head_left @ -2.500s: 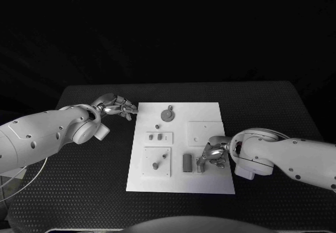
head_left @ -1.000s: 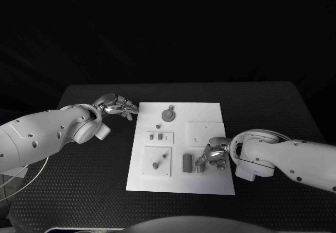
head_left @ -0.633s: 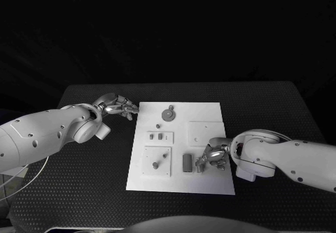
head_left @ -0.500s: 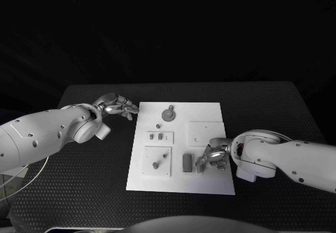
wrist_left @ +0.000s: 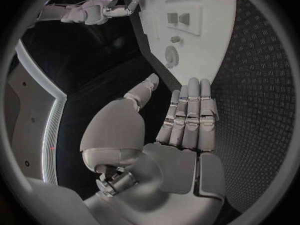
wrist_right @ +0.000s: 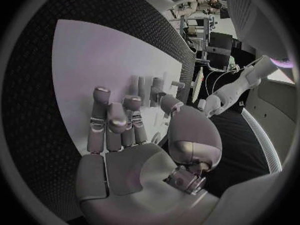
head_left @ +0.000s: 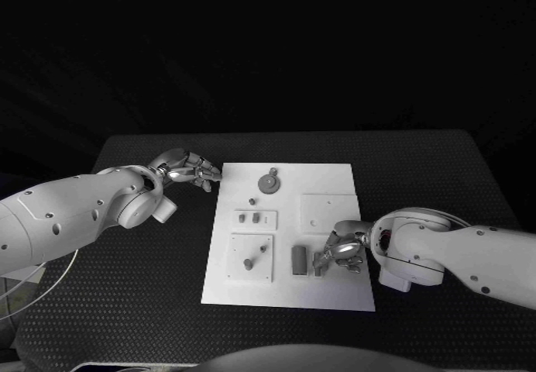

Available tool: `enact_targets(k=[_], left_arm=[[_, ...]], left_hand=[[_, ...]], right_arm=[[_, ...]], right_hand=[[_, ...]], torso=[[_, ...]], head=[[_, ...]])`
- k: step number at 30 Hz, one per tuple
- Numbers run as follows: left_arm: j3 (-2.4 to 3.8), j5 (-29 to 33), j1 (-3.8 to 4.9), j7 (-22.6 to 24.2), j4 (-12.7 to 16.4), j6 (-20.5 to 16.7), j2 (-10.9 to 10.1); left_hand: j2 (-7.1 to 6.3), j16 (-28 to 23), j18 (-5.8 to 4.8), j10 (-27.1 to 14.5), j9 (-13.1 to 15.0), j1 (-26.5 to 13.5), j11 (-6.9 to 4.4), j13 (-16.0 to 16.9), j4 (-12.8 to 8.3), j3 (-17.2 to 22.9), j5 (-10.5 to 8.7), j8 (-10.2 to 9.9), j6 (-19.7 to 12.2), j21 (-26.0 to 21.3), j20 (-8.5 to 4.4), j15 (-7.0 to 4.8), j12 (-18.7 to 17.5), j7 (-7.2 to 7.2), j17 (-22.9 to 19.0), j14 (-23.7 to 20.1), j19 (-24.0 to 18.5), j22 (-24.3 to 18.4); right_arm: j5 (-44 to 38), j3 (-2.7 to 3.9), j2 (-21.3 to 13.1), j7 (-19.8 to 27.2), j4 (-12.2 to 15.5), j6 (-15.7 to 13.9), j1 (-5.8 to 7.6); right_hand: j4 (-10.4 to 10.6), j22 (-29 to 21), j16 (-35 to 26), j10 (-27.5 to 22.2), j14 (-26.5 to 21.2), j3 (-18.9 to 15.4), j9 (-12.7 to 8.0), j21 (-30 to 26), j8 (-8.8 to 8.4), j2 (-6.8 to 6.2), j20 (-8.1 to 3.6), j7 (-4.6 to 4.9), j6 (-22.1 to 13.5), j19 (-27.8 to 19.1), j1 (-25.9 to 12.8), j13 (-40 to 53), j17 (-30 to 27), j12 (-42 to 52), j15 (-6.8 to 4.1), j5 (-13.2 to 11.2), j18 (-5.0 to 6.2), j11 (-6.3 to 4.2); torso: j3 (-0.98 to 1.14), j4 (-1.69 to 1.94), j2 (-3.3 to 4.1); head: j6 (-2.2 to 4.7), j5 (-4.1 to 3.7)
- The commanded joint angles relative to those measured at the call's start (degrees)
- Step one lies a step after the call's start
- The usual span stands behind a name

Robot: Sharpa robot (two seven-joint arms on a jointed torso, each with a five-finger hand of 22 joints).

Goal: Assemble the parts on the task board

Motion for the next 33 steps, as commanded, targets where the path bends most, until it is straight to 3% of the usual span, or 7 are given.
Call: enact_targets(k=[1,15,18,22,27,33], left_arm=[[0.02,-0.01,0.03,0.29,0.09,0.74,0.07],[0.02,-0.01,0.03,0.29,0.06,0.76,0.07],[0.02,-0.02,0.03,0.32,0.04,0.73,0.07],[0.02,-0.02,0.03,0.33,0.05,0.73,0.05],[0.02,-0.02,0.03,0.4,0.05,0.68,0.01],[0.02,-0.02,0.03,0.43,0.03,0.71,0.05]], left_hand=[[0.03,-0.36,-0.07,-0.19,-0.06,-0.31,0.17,-0.07,0.28,-0.05,-0.22,-0.02,-0.07,0.27,0.02,0.01,0.35,0.0,0.08,0.27,-0.35,-0.05],[0.03,-0.41,-0.07,-0.19,-0.06,-0.31,0.17,-0.08,0.29,-0.06,-0.22,-0.02,-0.08,0.27,0.02,0.02,0.35,0.0,0.12,0.29,-0.35,-0.06],[0.03,-0.41,-0.07,-0.19,-0.06,-0.31,0.17,-0.09,0.29,-0.06,-0.22,-0.02,-0.08,0.27,0.02,0.02,0.35,0.0,0.13,0.29,-0.35,-0.06],[0.04,-0.42,-0.07,-0.18,-0.06,-0.3,0.17,-0.09,0.29,-0.06,-0.22,-0.02,-0.08,0.27,0.02,0.02,0.35,0.0,0.14,0.29,-0.35,-0.06],[0.06,-0.44,-0.07,-0.18,-0.06,-0.29,0.17,-0.09,0.29,-0.05,-0.22,-0.01,-0.06,0.27,0.02,0.01,0.36,-0.01,0.16,0.3,-0.35,-0.06],[0.07,-0.46,-0.07,-0.15,-0.05,-0.28,0.16,-0.09,0.29,-0.05,-0.22,0.01,-0.04,0.27,0.02,0.01,0.37,-0.01,0.18,0.3,-0.35,-0.07]], right_arm=[[-0.48,0.0,0.04,1.04,0.07,1.32,-0.06],[-2.14,0.03,-0.82,2.89,0.05,-0.62,-0.06],[-2.18,0.15,-1.55,5.07,0.09,-1.08,0.09],[-3.38,0.31,-2.5,8.18,-0.29,-1.85,0.59],[-6.54,0.36,-3.15,11.63,-0.72,-4.17,0.73],[-10.29,0.36,-3.32,18.34,-0.95,-8.58,0.72]], right_hand=[[-0.2,1.05,-0.1,0.01,0.0,-0.25,0.1,-0.2,0.13,0.54,-0.19,0.21,-0.08,0.14,0.0,0.04,0.05,0.28,-0.37,-0.03,0.7,-0.21],[-0.53,1.06,-0.09,0.08,0.04,-0.44,0.11,-0.16,0.2,0.81,-0.21,0.18,-0.03,0.16,0.02,0.03,0.06,0.3,-0.4,-0.02,0.7,-0.24],[-1.71,1.06,-0.11,0.17,0.12,-0.44,0.1,-0.11,0.2,0.8,-0.32,0.18,-0.19,0.22,0.9,0.01,0.04,0.34,-0.44,-0.02,0.7,-0.25],[-3.79,0.95,-0.49,-0.15,-0.11,0.29,-0.79,-0.37,-1.97,-1.05,-0.2,1.66,-4.59,-0.06,3.94,-0.07,-0.12,0.21,0.76,0.0,0.7,1.15],[-4.85,0.96,-0.63,-0.44,-0.23,0.61,-0.83,-0.45,-2.09,-1.58,0.07,2.11,-5.28,-0.16,6.52,0.0,-0.16,0.37,1.26,-0.02,0.7,1.6],[-8.17,1.02,-0.79,-1.1,-0.57,0.99,-0.91,-0.56,-2.31,0.08,0.29,2.52,-6.37,-0.52,12.15,0.24,-0.15,0.73,1.64,-0.05,0.7,2.01]], torso=[[0.0,0.01,0.02],[0.03,0.02,0.01],[0.03,0.02,0.01],[0.0,0.01,-0.01],[0.0,0.02,0.01],[0.05,0.0,0.03]], head=[[0.02,-0.02],[0.0,-0.09],[0.0,-0.09],[0.07,-0.15],[0.11,-0.26],[0.07,-0.29]])
